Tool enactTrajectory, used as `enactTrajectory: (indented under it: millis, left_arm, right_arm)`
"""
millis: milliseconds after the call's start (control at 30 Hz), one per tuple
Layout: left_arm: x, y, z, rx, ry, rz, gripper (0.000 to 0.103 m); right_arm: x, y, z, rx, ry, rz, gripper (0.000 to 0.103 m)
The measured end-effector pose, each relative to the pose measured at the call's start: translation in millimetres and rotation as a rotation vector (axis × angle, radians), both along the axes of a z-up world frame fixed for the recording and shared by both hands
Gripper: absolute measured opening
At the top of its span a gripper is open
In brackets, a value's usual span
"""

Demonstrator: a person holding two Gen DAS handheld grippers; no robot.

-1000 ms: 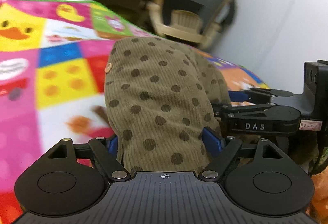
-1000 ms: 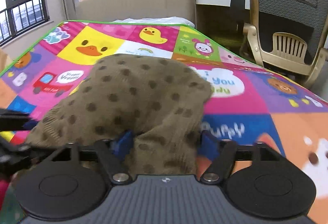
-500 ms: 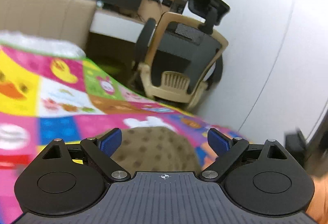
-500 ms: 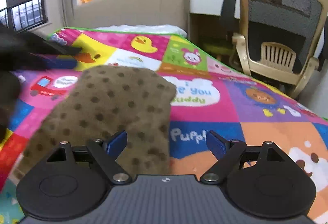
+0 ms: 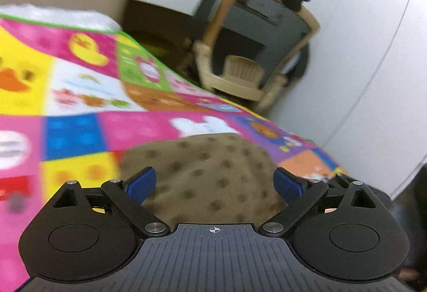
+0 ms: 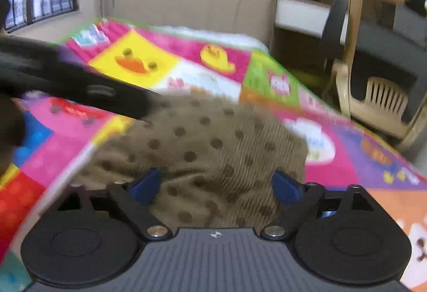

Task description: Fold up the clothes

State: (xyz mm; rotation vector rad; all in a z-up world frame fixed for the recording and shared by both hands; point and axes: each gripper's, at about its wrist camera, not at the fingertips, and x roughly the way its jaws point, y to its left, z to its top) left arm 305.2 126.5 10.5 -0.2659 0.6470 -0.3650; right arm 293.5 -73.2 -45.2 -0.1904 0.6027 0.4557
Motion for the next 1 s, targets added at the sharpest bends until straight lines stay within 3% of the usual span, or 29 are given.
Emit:
enactTrajectory:
  millis: [167, 267, 433, 600, 733, 867, 1000]
  left_arm:
    - [-37.9, 17.9, -18.2, 0.094, 0.04, 0.053, 0.098]
    - [-55.4, 20.0, -31.7, 0.135, 0.047, 0.041, 0.098]
    - [-64.6, 10.6, -41.5, 0.211, 0.02, 0.029, 0.1]
    - [-69.0, 8.0, -41.4, 0.247, 0.017, 0.049, 0.101]
    - [-83.2, 8.4, -30.5, 0.235, -0.009, 0.035, 0.1]
    - [-100.1, -0.2, -32.9, 0.258, -0.006, -0.003, 0.1]
    - [-108.1, -6.8, -48.2, 0.344, 0.0, 0.024, 0.101]
  right_arm:
    - [-5.4, -18.9, 17.8, 0.041, -0.011, 0.007, 0.1]
    - [-6.5, -34.9, 32.2, 0.053, -0.087, -0.08, 0.1]
    - [33.7, -26.9, 14.7, -0.096, -0.12, -0.208, 0.1]
    - [39.6, -28.7, -16.2, -0.188, -0.059, -0.232, 0.098]
    - [3.9, -49.6, 0.6, -0.148, -0.08, -0.206, 0.098]
    - [-46.1, -57.4, 8.7, -0.062, -0.049, -0.065, 0.1]
    - [-67.4, -48.6, -19.7, -0.146, 0.016, -0.043, 0.103]
